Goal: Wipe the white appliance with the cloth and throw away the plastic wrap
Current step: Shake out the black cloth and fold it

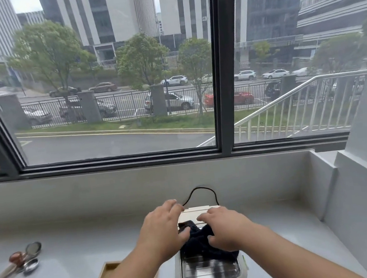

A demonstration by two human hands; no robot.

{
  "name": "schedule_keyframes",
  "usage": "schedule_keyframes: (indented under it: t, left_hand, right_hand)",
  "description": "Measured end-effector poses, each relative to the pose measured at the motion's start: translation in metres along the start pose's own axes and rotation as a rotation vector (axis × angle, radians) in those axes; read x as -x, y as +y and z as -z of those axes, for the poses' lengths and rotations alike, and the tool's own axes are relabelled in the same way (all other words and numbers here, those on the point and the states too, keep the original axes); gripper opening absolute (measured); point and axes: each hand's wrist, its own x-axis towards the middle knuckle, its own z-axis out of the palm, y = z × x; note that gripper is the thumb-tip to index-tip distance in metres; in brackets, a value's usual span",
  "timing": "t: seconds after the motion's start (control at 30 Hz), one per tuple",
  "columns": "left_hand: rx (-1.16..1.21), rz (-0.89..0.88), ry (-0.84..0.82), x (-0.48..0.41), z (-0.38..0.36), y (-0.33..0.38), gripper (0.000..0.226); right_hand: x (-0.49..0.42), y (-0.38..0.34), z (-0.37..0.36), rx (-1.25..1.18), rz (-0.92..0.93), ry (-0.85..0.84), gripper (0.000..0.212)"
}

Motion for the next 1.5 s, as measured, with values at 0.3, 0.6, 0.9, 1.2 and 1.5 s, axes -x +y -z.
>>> schedule_keyframes:
  t: [0.3, 0.6, 0.9, 1.2, 1.5]
  left_hand:
    - [-0.071, 0.013, -0.088, 0.017, -0.016, 0.017, 0.048]
    - [0.018, 0.050, -0.077, 0.011, -0.012, 0.027, 0.046]
    - [0.173, 0.073, 0.016, -0.013, 0.020, 0.038, 0.036]
    - [0.567, 0.084, 0.012, -0.025, 0.049, 0.035, 0.056]
    - [0.713, 0.037, 0.007, -0.036, 0.066, 0.027, 0.072]
  right_hand:
    - [0.004, 0.007, -0.014, -0.063, -0.033, 0.095, 0.028]
    - [0.012, 0.009, 0.020, -0.806, -0.091, 0.232, 0.011]
    - [0.017, -0.008, 0.067, -1.178, -0.012, 0.273, 0.020]
    - [0.014, -0.017, 0.104, -1.352, -0.021, 0.424, 0.020]
    - [0.002, -0.027, 0.129, -1.440, -0.025, 0.545, 0.021]
